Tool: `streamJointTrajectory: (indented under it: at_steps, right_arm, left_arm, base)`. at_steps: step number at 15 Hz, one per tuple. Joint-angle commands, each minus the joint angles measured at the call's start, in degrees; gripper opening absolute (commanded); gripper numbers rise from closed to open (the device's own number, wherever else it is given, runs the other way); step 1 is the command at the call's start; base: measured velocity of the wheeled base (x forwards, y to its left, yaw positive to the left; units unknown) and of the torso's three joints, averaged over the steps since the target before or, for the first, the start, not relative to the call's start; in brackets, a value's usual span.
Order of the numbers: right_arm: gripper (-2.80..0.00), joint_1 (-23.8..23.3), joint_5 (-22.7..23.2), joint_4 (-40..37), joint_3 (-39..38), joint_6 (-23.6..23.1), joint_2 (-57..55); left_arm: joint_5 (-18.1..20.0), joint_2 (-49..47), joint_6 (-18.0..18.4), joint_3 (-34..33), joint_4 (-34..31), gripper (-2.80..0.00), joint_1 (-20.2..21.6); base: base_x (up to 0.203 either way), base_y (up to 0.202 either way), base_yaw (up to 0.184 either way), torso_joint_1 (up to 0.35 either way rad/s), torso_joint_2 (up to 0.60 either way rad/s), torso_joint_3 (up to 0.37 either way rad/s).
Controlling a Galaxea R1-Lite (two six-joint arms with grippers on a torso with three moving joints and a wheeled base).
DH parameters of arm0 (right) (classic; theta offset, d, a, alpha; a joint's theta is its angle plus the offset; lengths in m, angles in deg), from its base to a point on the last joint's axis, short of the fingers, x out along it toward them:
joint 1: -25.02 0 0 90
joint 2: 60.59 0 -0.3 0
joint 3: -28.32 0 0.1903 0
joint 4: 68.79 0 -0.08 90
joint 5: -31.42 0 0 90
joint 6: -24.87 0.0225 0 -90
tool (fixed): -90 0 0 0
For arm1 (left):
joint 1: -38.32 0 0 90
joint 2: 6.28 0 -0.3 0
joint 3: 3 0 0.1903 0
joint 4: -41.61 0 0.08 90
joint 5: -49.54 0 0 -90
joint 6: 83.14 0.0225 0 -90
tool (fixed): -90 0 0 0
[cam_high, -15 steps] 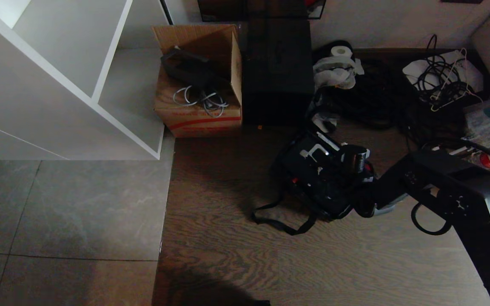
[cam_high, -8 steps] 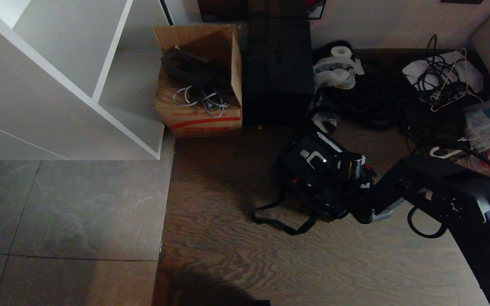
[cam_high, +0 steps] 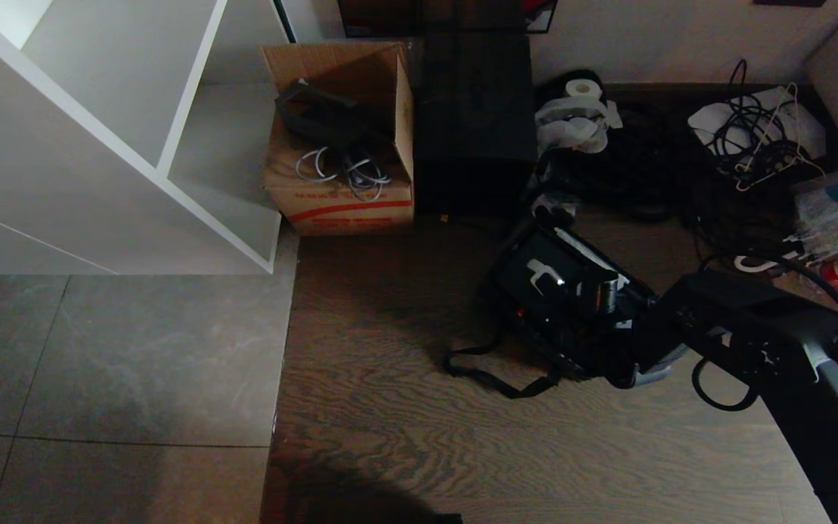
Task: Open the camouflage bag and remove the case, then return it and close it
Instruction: Grip the handle, then lift the black box
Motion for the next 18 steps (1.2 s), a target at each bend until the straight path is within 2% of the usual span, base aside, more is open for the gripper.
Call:
streamJointTrajectory:
  at_steps: [1,11,16,18]
  right_arm:
    - [0.00,-0.01,0.15,0.14,-0.80,-0.36,-0.34]
    - [0.00,-0.43,-3.88,-0.02,4.50,-0.36,0.03]
    - [0.00,-3.67,-3.72,-10.52,12.88,-0.12,1.22]
    - [0.00,-5.20,-3.65,-12.07,15.67,-0.20,0.64]
  left_arm:
    - [0.00,0.00,-0.01,0.09,-0.01,-2.80,0.00]
    - [0.00,0.00,-0.01,0.00,-0.01,-2.80,0.00]
    - [0.00,0.00,-0.01,0.00,-0.01,-2.80,0.00]
    - [0.00,0.00,-0.01,0.02,-0.01,-2.80,0.00]
  base:
    - [0.000,0.000,0.000,0.000,0.00,0.000]
    - [0.000,0.000,0.000,0.000,0.00,0.000]
    - [0.000,0.000,0.000,0.000,0.00,0.000]
    - [0.000,0.000,0.000,0.000,0.00,0.000]
